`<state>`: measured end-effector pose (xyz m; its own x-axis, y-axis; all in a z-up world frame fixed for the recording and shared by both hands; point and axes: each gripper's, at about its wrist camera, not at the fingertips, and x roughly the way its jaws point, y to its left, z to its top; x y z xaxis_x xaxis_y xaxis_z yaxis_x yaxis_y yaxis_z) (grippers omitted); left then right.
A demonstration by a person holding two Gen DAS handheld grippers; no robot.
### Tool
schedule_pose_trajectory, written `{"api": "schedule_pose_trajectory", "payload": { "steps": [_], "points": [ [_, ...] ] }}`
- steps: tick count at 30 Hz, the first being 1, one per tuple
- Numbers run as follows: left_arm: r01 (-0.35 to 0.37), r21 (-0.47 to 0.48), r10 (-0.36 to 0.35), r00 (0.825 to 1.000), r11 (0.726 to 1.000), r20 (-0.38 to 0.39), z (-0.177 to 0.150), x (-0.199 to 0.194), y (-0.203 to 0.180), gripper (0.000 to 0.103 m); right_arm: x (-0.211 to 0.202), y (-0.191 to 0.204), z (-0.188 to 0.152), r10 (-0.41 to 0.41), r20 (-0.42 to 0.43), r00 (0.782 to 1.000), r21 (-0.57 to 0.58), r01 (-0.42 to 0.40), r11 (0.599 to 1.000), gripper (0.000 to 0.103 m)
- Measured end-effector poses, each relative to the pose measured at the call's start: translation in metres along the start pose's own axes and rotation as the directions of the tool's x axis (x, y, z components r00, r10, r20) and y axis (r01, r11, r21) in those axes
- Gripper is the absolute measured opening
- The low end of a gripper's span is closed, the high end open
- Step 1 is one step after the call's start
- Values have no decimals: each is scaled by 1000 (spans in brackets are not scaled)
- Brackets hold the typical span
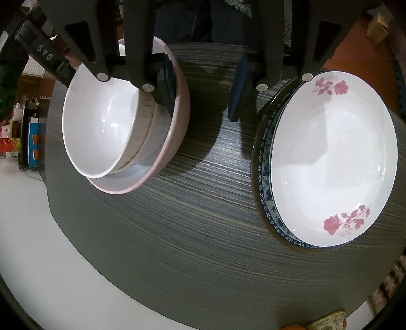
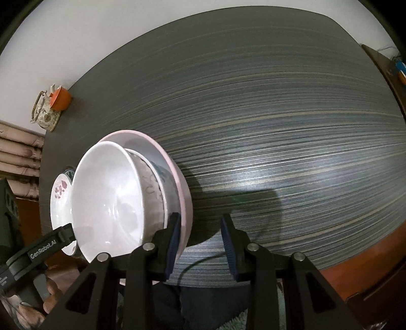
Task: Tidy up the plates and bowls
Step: 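Carry the nested pink bowl stack over the plate stack with both tools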
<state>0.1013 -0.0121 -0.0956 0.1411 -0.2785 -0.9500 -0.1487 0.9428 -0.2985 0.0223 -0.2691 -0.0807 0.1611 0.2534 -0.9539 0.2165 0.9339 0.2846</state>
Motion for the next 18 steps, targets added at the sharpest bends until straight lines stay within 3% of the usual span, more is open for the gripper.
{"api": "schedule_pose_trajectory", "payload": {
  "steps": [10,18],
  "points": [
    [31,24,-31,1000,999,2,4,-1,-9,12,4,2,3,15,-5,1000,19,-15,1000,25],
    [38,38,-39,999,999,14,1,-2,-13,4,3,-2,2,50,-1,999,42,-50,998,21]
  ]
}}
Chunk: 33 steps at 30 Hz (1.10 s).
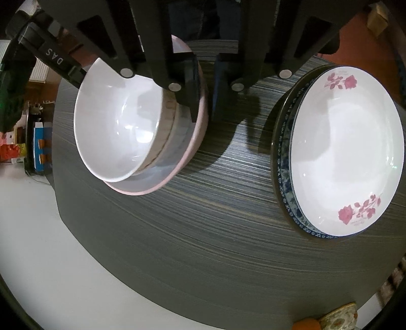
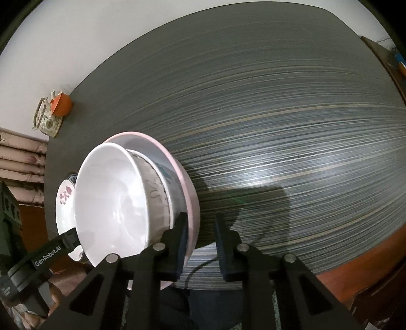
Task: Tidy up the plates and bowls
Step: 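Carry the nested pink bowl stack over the plate stack with both tools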
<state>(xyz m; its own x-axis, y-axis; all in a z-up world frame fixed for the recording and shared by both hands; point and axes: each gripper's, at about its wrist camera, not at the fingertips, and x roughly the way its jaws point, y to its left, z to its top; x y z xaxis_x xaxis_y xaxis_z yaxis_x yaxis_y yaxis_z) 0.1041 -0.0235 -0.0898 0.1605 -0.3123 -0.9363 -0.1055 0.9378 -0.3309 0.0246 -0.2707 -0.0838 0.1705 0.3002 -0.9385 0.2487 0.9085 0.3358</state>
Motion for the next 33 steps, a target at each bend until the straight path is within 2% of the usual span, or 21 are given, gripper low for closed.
{"api": "schedule_pose_trajectory", "payload": {
  "steps": [4,9,24,33],
  "points": [
    [-1,2,1,1000,1000,1,0,0,0,4,-1,-3,0,13,2,1000,11,-13,1000,20],
    [-1,5,1,1000,1000,3,1,1,-3,4,-4,-1,-2,19,14,1000,-4,-19,1000,10],
    [-44,58,41,998,997,47,-4,-2,-13,4,-3,5,-5,7,42,999,5,-7,1000,10],
    [-45,69,40,997,997,64,-6,-5,-18,4,-6,4,-7,5,57,998,2,-5,1000,10]
  ]
}}
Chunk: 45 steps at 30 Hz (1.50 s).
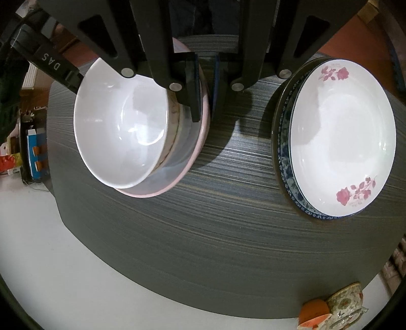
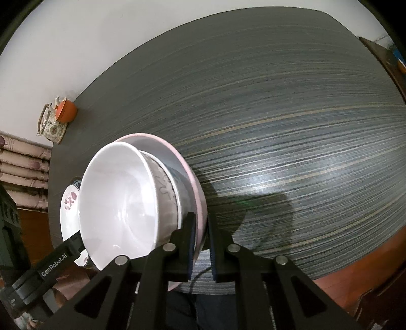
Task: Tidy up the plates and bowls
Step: 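Carry the nested pink bowl stack over the plate stack with both tools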
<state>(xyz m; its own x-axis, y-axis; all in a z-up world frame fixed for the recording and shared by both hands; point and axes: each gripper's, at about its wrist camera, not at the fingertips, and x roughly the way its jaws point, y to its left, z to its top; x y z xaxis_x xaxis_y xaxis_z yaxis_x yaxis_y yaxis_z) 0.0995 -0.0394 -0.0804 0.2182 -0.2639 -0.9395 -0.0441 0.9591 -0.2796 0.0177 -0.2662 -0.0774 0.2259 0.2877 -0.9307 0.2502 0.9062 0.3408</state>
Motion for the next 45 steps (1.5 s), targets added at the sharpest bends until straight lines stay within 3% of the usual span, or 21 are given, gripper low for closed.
{"api": "schedule_pose_trajectory", "payload": {
  "steps": [10,21,32,45],
  "points": [
    [5,8,-6,1000,1000,31,4,-13,7,4,-10,9,0,0,25,1000,-13,1,1000,10],
    [-1,-20,3,996,1000,91,11,-48,24,4,-26,50,14,27,44,999,-80,-23,997,10],
    [-38,-97,53,986,995,158,14,-88,77,4,-24,124,17,71,37,997,-186,-63,981,10],
    [-74,-224,113,980,972,166,4,-105,154,4,9,195,-3,90,-36,995,-281,-96,955,10]
  ]
}}
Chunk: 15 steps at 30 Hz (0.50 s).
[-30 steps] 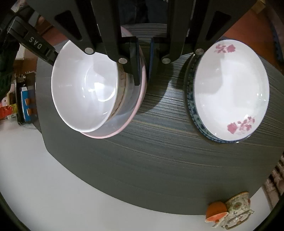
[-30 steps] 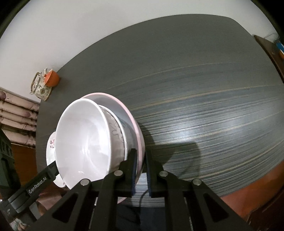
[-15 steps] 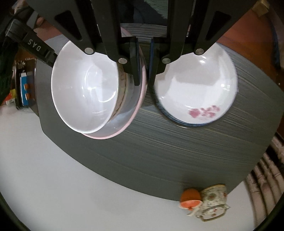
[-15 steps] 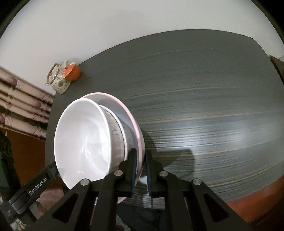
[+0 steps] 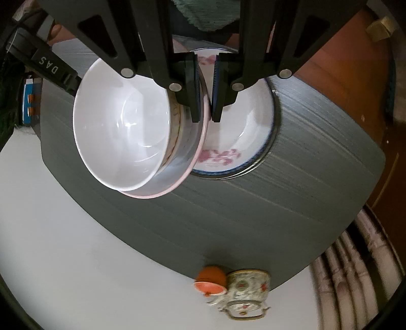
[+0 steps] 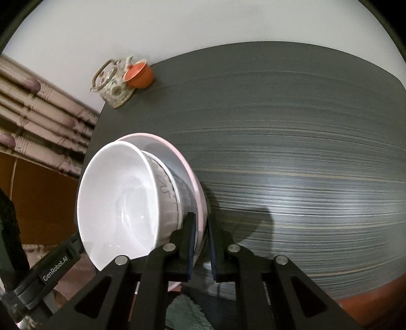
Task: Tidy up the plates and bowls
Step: 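Carry the nested pink bowl stack over the plate stack with both tools, then lower the nested bowls onto the plate stack and open both tools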
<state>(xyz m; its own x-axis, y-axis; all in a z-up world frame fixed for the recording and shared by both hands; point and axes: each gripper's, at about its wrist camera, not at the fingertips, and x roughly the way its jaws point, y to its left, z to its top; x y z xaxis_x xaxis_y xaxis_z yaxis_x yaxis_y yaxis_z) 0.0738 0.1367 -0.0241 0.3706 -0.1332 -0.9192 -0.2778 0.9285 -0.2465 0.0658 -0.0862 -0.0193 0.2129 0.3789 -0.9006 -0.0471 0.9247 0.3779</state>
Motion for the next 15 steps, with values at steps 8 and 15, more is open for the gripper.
{"api": "schedule_pose_trajectory", "payload": {
  "steps": [8,15],
  "points": [
    [0,-45,-1,1000,999,-17,1,8,33,4,15,20,-7,-17,-35,999,-21,16,1000,10],
    [17,-64,-19,999,998,-35,-2,16,54,5,18,19,-14,-33,-39,999,-14,33,999,10]
  ]
}}
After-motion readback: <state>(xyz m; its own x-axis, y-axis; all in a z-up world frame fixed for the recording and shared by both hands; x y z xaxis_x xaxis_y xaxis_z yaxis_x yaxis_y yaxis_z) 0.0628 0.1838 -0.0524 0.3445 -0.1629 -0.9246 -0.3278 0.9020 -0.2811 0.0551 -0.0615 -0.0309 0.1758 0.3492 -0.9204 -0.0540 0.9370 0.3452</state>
